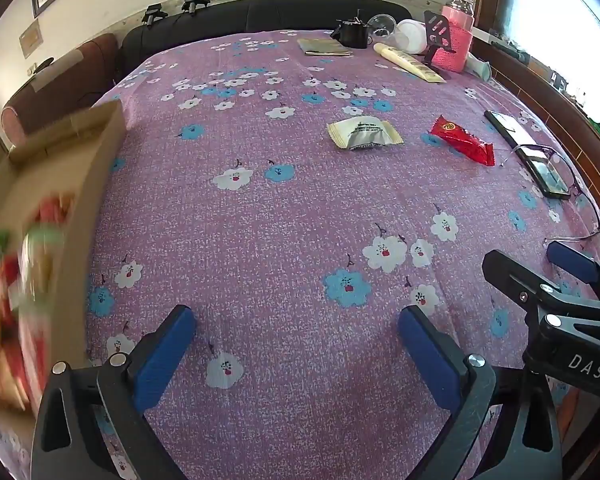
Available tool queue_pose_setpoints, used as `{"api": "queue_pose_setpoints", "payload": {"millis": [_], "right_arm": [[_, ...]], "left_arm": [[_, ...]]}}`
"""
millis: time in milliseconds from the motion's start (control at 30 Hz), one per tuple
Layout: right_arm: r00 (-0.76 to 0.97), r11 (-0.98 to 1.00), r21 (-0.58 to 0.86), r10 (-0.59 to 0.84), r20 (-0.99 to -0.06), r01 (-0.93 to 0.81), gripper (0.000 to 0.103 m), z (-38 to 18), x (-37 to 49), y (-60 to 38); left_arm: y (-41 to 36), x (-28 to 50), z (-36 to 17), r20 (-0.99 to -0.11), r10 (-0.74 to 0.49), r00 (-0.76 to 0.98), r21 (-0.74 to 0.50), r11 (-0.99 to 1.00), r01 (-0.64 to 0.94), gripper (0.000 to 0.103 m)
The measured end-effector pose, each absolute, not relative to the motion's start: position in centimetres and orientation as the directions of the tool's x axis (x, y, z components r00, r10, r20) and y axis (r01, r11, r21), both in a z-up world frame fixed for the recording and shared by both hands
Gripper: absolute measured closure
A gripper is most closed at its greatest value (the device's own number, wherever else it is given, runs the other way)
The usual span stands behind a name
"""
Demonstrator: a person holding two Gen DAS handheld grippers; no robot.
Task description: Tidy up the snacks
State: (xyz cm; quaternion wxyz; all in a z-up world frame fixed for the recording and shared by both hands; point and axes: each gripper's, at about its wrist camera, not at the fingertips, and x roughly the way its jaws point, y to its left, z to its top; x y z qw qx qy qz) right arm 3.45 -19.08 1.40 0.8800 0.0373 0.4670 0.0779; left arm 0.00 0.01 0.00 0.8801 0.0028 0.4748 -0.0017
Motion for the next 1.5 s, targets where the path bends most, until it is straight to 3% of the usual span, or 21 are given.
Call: {"api": "queue_pose_setpoints", "payload": {"millis": [1500], "right_arm": [[0.553, 0.986, 0.133, 0.165, -0.817, -0.098, 0.000, 1.34, 3.52, -19.05]], "left_arm": [[-0.22, 0.08, -0.05, -0.836, -0.001, 0.549, 0.003, 1.000, 0.007, 0.000]]}}
